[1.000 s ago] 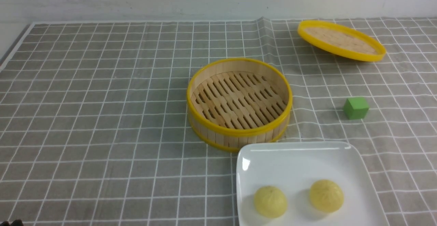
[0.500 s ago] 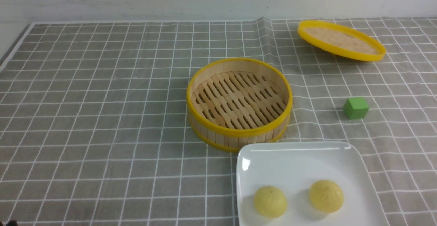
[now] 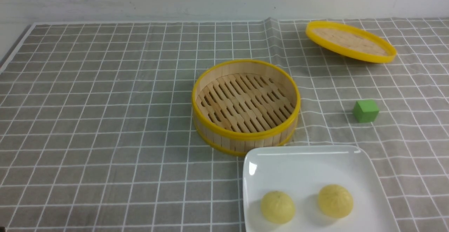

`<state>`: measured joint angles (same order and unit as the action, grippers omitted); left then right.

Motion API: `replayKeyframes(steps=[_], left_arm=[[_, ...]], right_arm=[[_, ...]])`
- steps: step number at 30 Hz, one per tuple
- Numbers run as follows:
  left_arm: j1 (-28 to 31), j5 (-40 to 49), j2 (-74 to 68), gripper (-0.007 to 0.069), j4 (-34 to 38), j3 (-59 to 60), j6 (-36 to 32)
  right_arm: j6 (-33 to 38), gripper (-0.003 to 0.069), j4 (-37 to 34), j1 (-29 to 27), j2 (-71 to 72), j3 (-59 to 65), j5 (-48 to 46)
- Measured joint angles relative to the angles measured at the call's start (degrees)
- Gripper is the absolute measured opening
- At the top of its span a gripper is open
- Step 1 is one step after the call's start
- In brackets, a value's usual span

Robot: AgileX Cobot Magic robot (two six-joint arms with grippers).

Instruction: Put the steamed buns into the plate on the grey tablecloth.

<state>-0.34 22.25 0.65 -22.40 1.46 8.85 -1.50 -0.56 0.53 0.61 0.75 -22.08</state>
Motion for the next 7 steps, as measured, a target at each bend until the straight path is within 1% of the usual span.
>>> replayKeyframes(steps=[7], left_arm=[[0.0,0.0,0.0,0.0173,-0.93,0.05,0.0]], right_arm=[[0.0,0.0238,0.0,0.0,0.0,0.0,0.0]])
